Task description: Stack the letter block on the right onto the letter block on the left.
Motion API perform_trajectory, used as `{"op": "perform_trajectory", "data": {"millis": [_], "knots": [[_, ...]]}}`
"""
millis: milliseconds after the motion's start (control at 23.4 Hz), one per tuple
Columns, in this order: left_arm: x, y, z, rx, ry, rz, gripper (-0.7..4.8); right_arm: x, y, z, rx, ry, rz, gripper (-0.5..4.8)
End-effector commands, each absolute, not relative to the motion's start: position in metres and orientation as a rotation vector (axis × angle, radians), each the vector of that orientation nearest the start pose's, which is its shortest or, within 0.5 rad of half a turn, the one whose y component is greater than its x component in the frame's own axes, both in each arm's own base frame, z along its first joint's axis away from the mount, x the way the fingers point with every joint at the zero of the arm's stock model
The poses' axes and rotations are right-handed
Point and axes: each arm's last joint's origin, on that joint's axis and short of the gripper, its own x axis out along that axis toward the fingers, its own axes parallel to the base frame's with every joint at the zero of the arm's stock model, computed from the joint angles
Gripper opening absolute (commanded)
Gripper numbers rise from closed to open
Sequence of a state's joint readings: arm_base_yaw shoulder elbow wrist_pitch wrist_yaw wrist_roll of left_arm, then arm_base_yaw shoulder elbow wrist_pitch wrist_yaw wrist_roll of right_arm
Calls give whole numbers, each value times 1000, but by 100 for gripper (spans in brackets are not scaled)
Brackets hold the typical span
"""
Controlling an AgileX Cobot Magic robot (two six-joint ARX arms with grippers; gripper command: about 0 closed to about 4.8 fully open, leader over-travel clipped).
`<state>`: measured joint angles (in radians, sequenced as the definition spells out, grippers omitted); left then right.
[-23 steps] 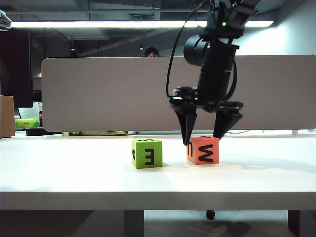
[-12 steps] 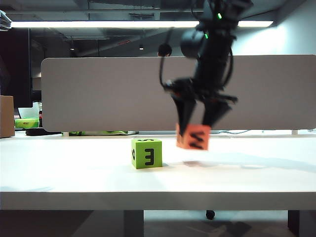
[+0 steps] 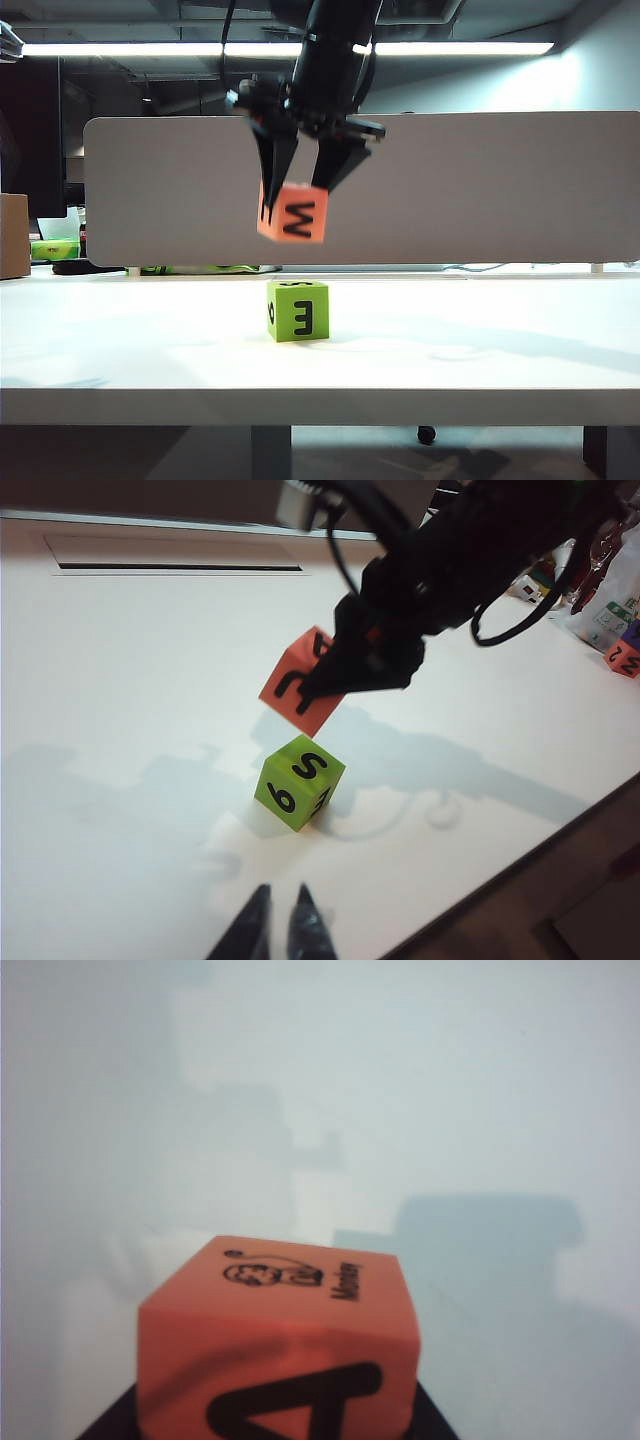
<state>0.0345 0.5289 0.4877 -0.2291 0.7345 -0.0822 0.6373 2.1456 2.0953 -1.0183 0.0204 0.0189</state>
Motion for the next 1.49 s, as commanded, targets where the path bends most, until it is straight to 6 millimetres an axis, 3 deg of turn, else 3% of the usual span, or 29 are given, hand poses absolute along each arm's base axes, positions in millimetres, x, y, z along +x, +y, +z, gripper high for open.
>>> {"op": "perform_trajectory", "data": {"millis": [43, 171, 341, 469, 811, 853, 939, 1408, 1493], "knots": [[126, -15, 265, -175, 272, -688, 26, 371, 275, 275, -345, 1068, 534, 246], [126, -15, 265, -175, 272, -688, 26, 373, 276, 263, -360, 1116, 527, 286], [126, -15, 265, -175, 272, -688, 26, 372, 276, 258, -368, 1144, 527, 288], [126, -15, 265, -175, 272, -688, 26, 369, 279, 258, -374, 1149, 535, 337], [126, -15, 265, -175, 272, -688, 26, 361, 285, 257, -392, 1182, 539, 344], [126, -15, 265, -175, 272, -688, 26, 360, 286, 259, -394, 1179, 542, 404], [126, -15, 265, -175, 272, -688, 26, 359, 286, 261, -394, 1171, 541, 430], [126, -15, 265, -174, 272, -687, 26, 353, 281, 321, -431, 1054, 467, 444], [126, -15, 265, -174, 270, -687, 26, 348, 278, 334, -447, 1039, 469, 352]]}}
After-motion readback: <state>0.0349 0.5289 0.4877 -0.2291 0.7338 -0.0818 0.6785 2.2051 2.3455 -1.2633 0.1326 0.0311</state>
